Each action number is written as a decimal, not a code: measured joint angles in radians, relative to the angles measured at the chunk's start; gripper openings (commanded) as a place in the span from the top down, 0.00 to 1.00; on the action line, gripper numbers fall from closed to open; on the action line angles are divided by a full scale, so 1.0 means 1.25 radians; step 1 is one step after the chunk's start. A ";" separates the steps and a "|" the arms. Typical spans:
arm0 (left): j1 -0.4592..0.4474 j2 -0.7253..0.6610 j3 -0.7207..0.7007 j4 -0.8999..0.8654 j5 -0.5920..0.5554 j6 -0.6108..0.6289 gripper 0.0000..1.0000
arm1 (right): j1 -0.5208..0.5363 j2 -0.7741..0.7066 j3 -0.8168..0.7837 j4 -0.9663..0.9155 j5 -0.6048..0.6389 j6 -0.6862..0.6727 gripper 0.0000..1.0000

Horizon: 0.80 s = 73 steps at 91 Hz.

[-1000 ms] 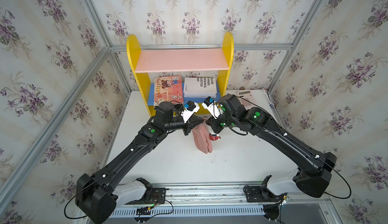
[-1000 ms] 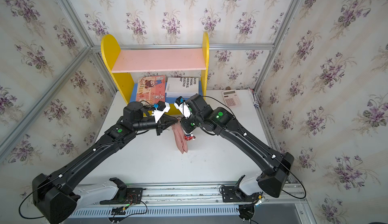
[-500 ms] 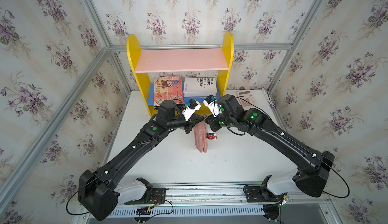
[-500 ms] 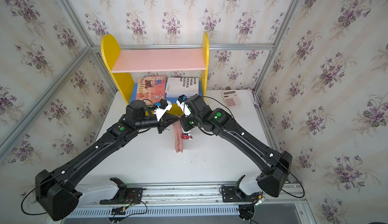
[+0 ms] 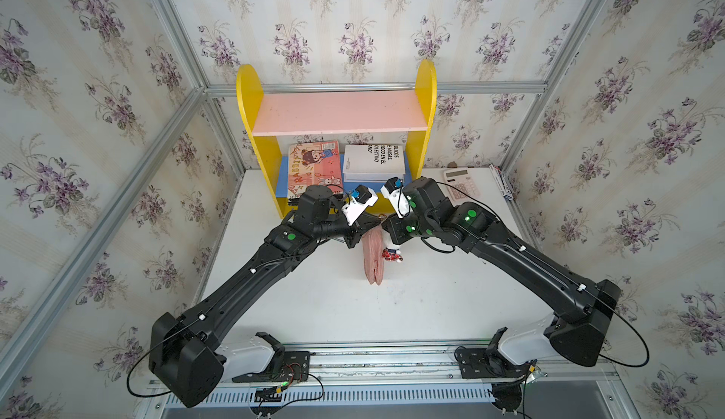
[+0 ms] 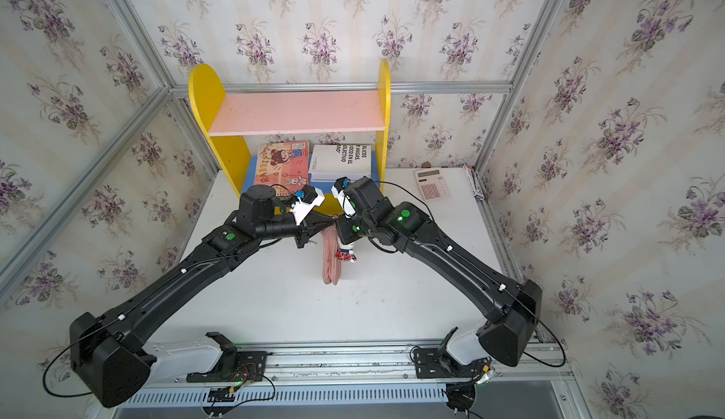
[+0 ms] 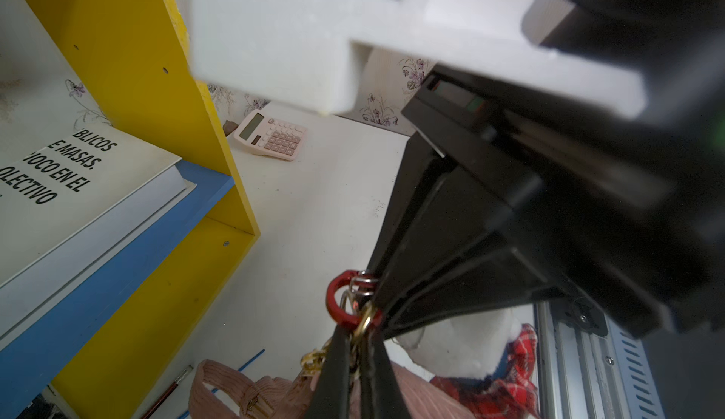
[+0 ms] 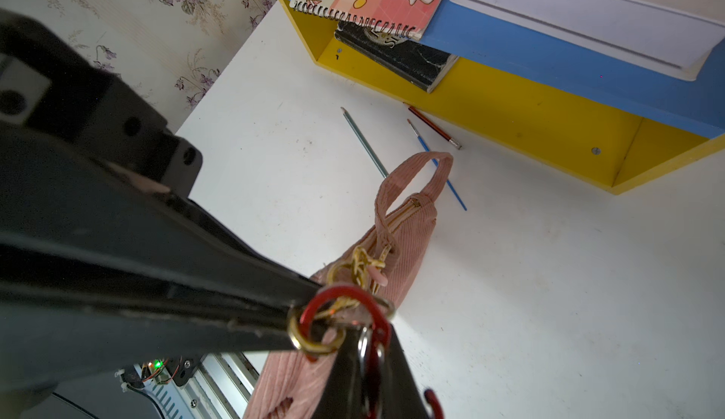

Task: Remove the decoration from the bag
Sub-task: Remove the decoration item from the bag.

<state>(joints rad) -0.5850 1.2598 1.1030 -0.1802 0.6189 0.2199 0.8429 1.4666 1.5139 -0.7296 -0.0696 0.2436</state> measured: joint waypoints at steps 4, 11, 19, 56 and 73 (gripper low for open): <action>0.000 0.002 0.002 -0.004 -0.004 0.005 1.00 | -0.001 0.002 0.000 0.002 -0.001 0.003 1.00; -0.002 0.005 0.007 -0.007 -0.010 0.014 1.00 | -0.006 0.004 0.000 0.005 -0.009 0.006 1.00; -0.003 0.005 0.012 -0.020 -0.011 0.031 1.00 | -0.012 0.004 -0.001 0.005 -0.029 0.009 1.00; -0.035 0.009 0.056 -0.132 -0.082 0.179 1.00 | -0.033 0.011 -0.012 -0.010 -0.119 0.013 1.00; -0.068 0.021 0.072 -0.160 -0.164 0.221 1.00 | -0.035 0.028 0.002 -0.037 -0.105 0.018 1.00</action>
<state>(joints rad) -0.6704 1.2858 1.1927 -0.3798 0.4137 0.4957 0.7990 1.5017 1.5169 -0.7757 -0.2005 0.2657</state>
